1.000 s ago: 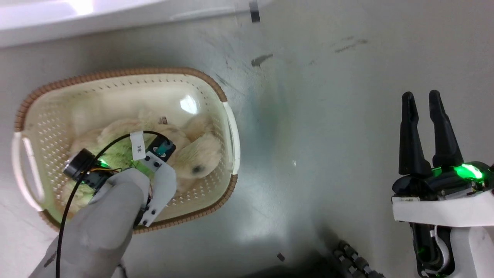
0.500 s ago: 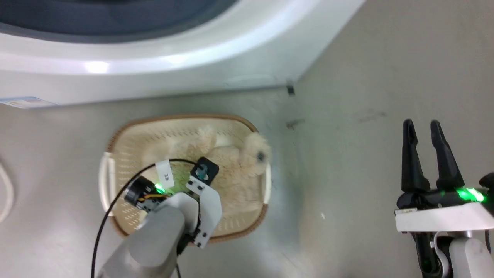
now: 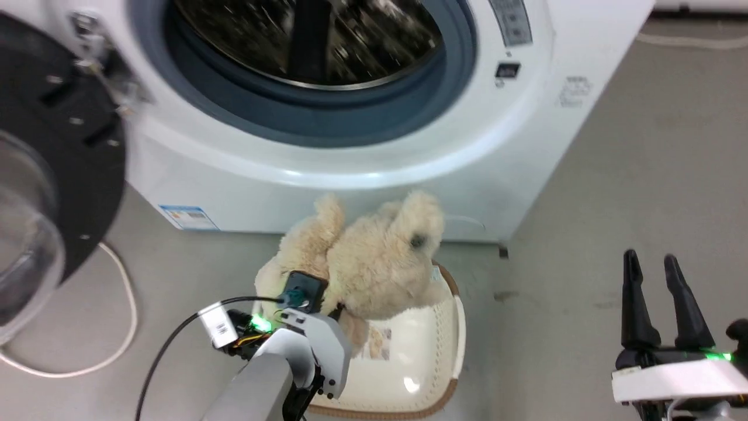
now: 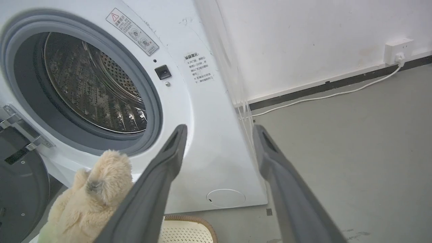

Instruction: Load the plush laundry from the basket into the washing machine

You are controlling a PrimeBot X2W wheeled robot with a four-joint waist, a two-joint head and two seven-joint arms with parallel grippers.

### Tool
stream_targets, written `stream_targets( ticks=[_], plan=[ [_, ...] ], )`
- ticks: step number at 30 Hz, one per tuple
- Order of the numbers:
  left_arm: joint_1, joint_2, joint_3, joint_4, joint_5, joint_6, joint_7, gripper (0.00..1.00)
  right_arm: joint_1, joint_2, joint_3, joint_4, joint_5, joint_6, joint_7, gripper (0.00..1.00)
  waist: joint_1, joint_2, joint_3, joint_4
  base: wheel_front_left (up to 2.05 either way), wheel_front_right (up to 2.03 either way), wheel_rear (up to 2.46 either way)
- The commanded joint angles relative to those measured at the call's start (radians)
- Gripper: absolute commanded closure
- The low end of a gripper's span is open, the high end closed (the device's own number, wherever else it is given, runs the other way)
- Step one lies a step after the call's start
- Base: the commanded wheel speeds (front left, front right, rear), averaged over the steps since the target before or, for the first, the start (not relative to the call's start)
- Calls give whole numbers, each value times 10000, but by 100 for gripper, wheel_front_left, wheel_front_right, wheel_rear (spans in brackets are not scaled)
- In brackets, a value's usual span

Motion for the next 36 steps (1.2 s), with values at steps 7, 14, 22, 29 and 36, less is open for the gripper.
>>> stream_targets(
  ticks=[7,14,22,29,36],
  plan=[
    [313,-6,663,-403,-502,292,-1629,100,539,-4,-172,57,-133,-7,-42,0,3,-1,-1196,431,0,0,0],
    [55,43,1179,-1240,-535,595,-2483,100,719,-4,-217,-58,-142,-7,-42,0,3,-1,-1247,98,0,0,0],
    [-937,176,1928,-1732,-492,750,-2561,100,504,-4,-133,-272,-252,-7,-42,0,3,-1,-459,-278,0,0,0],
    [-1913,352,2726,-1999,-380,768,-2565,100,216,-4,-91,-431,-326,-7,-42,0,3,-1,371,-613,0,0,0],
    [-3129,660,3211,-1753,-146,612,-2566,100,-219,-4,12,-629,-358,-7,-42,0,3,-1,1331,-1024,0,0,0]
  ],
)
